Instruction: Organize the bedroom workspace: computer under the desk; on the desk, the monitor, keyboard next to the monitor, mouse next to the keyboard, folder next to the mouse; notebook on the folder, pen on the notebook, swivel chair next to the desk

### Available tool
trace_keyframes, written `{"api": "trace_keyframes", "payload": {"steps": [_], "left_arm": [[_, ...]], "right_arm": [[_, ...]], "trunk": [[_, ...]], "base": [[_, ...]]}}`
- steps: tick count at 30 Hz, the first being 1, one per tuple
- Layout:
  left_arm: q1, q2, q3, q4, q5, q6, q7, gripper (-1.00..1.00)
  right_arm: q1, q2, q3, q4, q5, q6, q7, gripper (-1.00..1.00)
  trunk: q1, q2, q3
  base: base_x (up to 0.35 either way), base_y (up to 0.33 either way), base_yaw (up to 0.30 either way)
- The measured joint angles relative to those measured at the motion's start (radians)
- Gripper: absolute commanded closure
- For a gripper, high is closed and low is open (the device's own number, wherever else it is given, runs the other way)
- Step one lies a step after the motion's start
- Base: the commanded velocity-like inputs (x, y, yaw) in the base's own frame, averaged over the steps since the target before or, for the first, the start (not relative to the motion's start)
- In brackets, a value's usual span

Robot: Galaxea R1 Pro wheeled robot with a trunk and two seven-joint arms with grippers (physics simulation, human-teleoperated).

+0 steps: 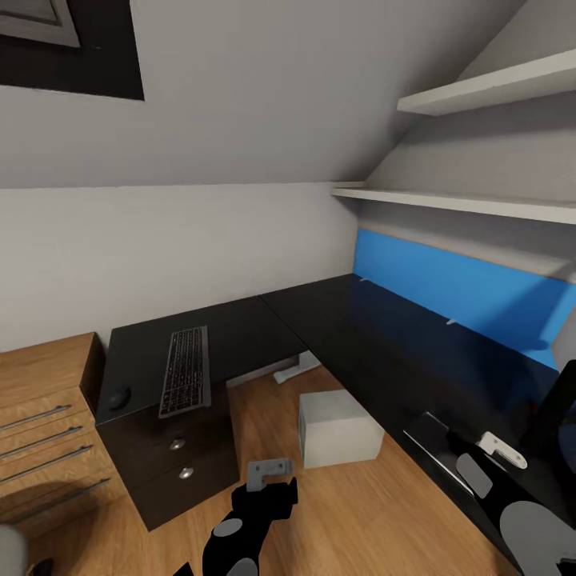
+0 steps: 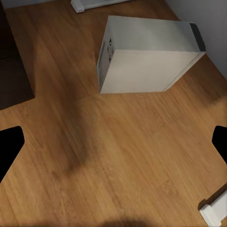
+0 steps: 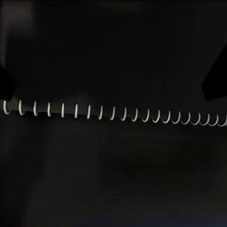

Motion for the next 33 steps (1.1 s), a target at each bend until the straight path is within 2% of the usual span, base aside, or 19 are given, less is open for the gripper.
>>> {"api": "trace_keyframes", "payload": {"steps": [9, 11, 21, 25, 26, 33], "left_arm": [[0.000, -0.003, 0.000, 0.000, 0.000, 0.000, 0.000, -1.00], [0.000, -0.003, 0.000, 0.000, 0.000, 0.000, 0.000, -1.00], [0.000, -0.001, 0.002, 0.009, 0.001, 0.000, 0.000, -1.00], [0.000, -0.002, 0.003, 0.039, 0.001, 0.000, -0.001, -1.00], [0.000, -0.003, 0.003, 0.072, 0.000, 0.000, -0.001, -1.00], [0.000, -0.004, 0.003, 0.091, -0.004, 0.000, -0.001, -1.00]], "right_arm": [[0.000, 0.001, 0.005, 0.040, 0.009, -0.003, 0.000, -1.00], [0.000, 0.001, -0.001, 0.043, -0.002, -0.003, -0.002, -1.00], [0.001, 0.003, -0.002, 0.042, -0.003, -0.006, -0.003, -1.00], [0.001, 0.003, -0.002, 0.041, -0.003, -0.019, -0.004, -1.00], [0.001, 0.005, 0.000, 0.042, -0.001, -0.040, -0.004, -1.00], [0.001, 0.007, 0.002, 0.042, 0.002, -0.053, -0.004, -1.00]], "trunk": [[-0.031, 0.056, 0.025], [-0.038, 0.070, 0.031], [-0.038, 0.070, 0.031], [-0.038, 0.070, 0.031], [-0.038, 0.070, 0.031], [-0.038, 0.070, 0.031]], "base": [[0.000, 0.000, 0.000], [0.000, 0.000, 0.000], [0.000, 0.000, 0.000], [0.000, 0.000, 0.000], [0.000, 0.000, 0.000], [0.000, 0.000, 0.000]]}}
